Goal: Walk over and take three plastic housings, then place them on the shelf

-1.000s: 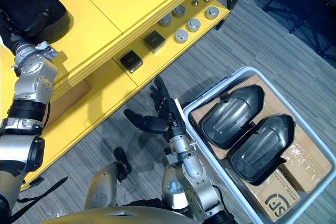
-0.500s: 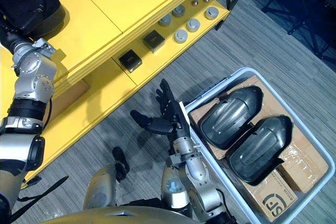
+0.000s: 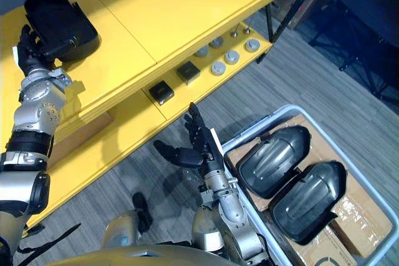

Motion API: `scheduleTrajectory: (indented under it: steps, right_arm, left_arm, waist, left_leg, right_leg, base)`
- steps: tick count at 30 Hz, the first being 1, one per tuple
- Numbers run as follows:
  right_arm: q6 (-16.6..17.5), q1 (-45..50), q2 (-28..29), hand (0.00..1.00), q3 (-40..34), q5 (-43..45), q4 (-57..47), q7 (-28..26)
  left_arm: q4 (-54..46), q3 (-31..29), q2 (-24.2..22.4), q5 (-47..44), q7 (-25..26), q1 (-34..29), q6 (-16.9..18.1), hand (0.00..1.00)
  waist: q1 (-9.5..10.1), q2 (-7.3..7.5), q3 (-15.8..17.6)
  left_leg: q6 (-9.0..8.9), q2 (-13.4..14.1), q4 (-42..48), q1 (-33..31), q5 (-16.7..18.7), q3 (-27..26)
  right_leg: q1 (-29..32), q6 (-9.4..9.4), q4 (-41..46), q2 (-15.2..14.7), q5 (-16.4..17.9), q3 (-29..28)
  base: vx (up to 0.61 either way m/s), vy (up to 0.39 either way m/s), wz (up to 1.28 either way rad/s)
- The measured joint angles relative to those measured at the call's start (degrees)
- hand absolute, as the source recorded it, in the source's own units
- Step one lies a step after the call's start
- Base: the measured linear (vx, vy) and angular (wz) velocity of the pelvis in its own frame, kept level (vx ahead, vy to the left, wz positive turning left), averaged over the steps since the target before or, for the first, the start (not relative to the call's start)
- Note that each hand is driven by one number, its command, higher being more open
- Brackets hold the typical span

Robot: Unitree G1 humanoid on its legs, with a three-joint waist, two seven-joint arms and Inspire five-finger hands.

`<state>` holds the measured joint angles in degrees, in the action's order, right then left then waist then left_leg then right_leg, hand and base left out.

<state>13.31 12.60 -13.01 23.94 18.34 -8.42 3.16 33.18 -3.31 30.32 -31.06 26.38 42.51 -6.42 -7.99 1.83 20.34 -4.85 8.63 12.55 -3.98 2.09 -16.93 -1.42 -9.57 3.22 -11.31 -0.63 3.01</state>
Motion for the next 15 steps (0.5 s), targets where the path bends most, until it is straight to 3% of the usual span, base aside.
scheduleTrajectory:
  steps: [4, 10, 15]
  right_arm:
    - [0.0, 0.1, -0.1, 1.0, 0.7, 0.0, 1.6, 0.0]
    - [0.0, 0.5, -0.2, 1.0, 1.0, 0.0, 2.2, 0.0]
    - [0.1, 0.7, -0.2, 1.0, 0.3, 0.0, 4.5, -0.3]
  left_arm:
    - [0.1, -0.3, 0.0, 0.0, -2.6, -3.1, -1.7, 1.0]
    - [0.3, -2.3, 0.0, 0.6, -3.7, -5.0, -1.7, 1.0]
    - [0.3, -2.7, 0.6, 2.2, -4.8, -5.1, -1.1, 1.0]
  waist:
    - [0.14, -0.29, -3.4]
    - [0.61, -0.91, -5.0]
    - [1.56, -1.8, -8.3]
  left_leg:
    - [-0.04, 0.1, -0.9, 0.9, 0.0, 0.0]
    - [-0.77, 0.0, -2.1, 2.3, -0.4, 0.0]
    - [-0.96, -0.1, -3.7, 2.9, -1.4, 0.6]
  right_leg:
    - [-0.9, 0.02, -0.9, 0.2, 0.0, 0.3]
    - [-2.0, 0.14, -1.4, 0.3, -0.1, 0.6]
    - [-2.8, 0.32, -2.2, 0.4, -0.1, 1.5]
  base:
    - [0.0, 0.0, 0.0]
    - [-0.01, 0.002, 0.0]
    - [0.0, -0.009, 0.06]
